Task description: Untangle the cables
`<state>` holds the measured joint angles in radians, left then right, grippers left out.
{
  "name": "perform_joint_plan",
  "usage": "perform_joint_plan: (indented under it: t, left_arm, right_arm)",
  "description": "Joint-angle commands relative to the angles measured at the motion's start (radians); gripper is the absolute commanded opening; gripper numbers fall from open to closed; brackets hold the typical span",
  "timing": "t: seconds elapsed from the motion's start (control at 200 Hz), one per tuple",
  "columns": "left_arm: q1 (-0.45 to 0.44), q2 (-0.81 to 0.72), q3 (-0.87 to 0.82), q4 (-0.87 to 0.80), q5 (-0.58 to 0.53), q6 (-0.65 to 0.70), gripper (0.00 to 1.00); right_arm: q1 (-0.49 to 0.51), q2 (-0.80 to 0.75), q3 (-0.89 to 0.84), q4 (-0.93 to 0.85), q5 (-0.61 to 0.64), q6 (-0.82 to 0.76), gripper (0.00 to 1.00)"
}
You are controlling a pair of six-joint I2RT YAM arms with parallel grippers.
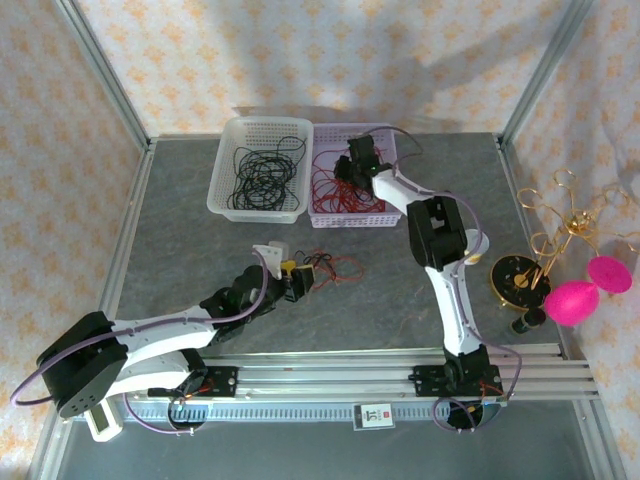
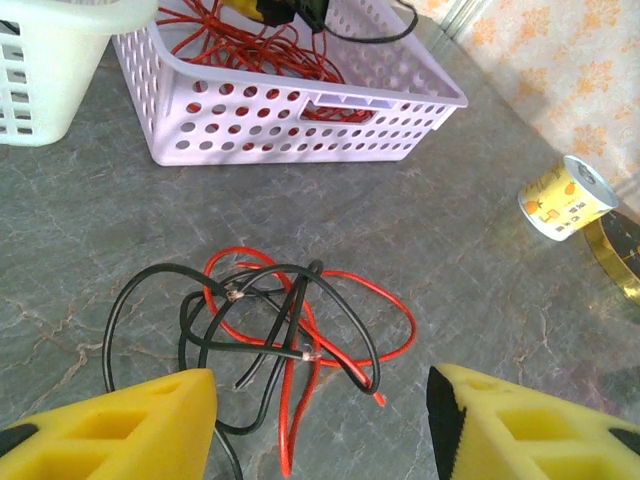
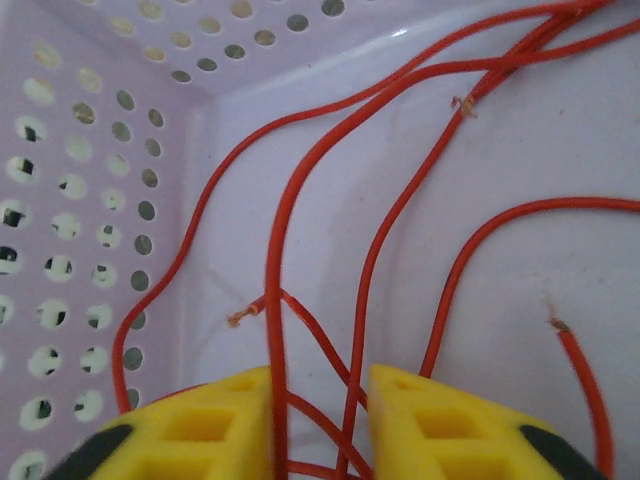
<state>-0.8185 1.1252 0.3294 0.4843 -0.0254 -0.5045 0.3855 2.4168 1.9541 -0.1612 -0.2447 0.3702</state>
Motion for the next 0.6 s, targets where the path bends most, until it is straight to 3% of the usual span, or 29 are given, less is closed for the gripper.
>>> perform_joint_plan:
  t: [0.0, 0.26, 0.48, 0.596]
  left_arm:
    - [-0.005, -0.025, 0.033, -0.033, -0.013, 0.009, 0.60]
    - [-0.004, -0.055, 0.034, -0.045, -0.013, -0.026, 0.61]
    - [-0.003, -0.097, 0.042, -0.204, 0.006, -0.128, 0.61]
    - [0.011, -0.090, 0.056, -0.317, 0.001, -0.183, 0.59]
  right_arm:
    - [0.014, -0.084, 0.041, -0.050, 0.030, -0.044, 0.37]
    - [0.041, -0.326, -0.091, -0.093, 0.019, -0.090, 0.48]
    - [0.079, -0.684, -0.538, 0.015, 0.002, -0.091, 0.45]
    - [0.120, -0.851, -0.799, 0.084, -0.076, -0.121, 0.40]
